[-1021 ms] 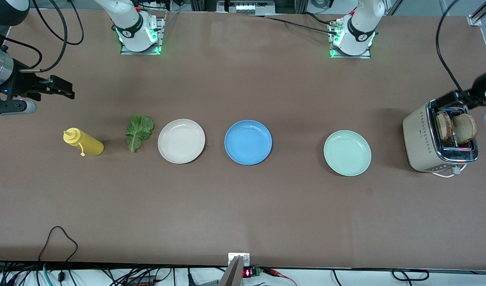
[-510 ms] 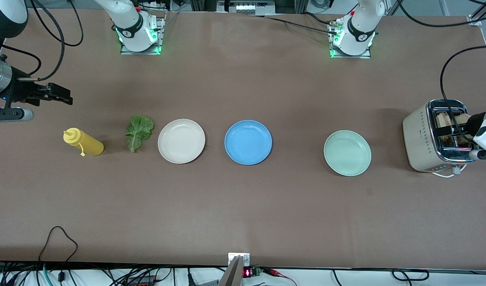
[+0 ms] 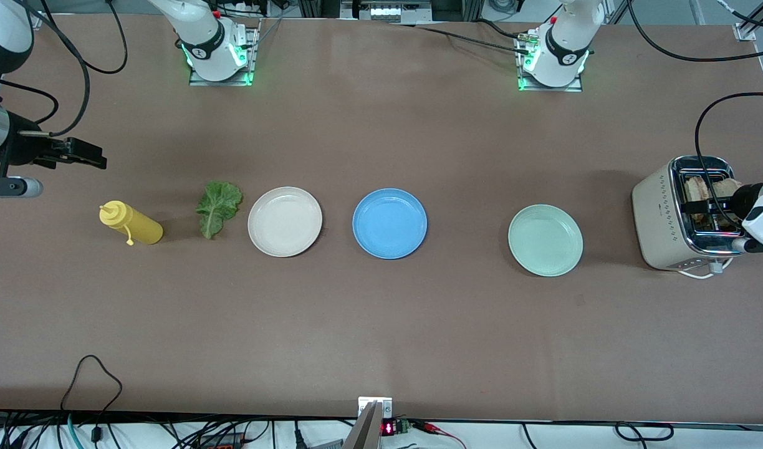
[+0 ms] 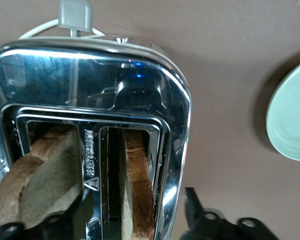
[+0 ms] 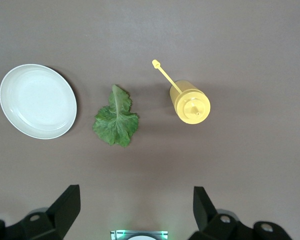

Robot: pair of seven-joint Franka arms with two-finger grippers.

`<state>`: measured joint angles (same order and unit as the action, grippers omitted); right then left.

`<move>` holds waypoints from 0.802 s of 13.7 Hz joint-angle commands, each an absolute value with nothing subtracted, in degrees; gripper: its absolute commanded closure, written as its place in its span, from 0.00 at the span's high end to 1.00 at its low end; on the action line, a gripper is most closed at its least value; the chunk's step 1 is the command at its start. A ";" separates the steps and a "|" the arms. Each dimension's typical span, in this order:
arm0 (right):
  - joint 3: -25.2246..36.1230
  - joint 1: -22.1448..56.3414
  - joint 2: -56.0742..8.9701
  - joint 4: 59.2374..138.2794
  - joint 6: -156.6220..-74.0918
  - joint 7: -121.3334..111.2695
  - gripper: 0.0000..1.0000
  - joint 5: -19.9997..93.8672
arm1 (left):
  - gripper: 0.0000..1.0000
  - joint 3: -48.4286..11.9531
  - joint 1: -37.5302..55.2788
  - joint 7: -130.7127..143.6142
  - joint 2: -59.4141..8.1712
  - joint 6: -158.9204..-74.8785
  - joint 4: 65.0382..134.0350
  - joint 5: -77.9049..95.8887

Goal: Make sandwich in blue plate with both arms
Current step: 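Reach the left gripper into the toaster and grasp a bread slice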

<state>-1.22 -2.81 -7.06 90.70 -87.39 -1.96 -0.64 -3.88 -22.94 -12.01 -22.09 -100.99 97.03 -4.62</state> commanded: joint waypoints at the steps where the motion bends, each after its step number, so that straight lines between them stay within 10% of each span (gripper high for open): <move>1: -1.49 -2.99 -7.29 90.88 -89.38 -1.67 1.00 -1.58 | 0.25 -4.39 -23.29 -13.62 -21.80 -98.27 96.77 -5.36; 4: -1.58 -2.90 -8.35 90.97 -88.86 -2.28 1.00 -1.49 | 0.02 -4.39 -23.64 -13.62 -21.80 -98.09 96.68 -5.27; 11: -1.58 -2.55 -9.93 91.49 -86.04 -1.76 1.00 -1.76 | 0.00 -5.36 -23.47 -13.36 -17.24 -94.06 94.58 -4.75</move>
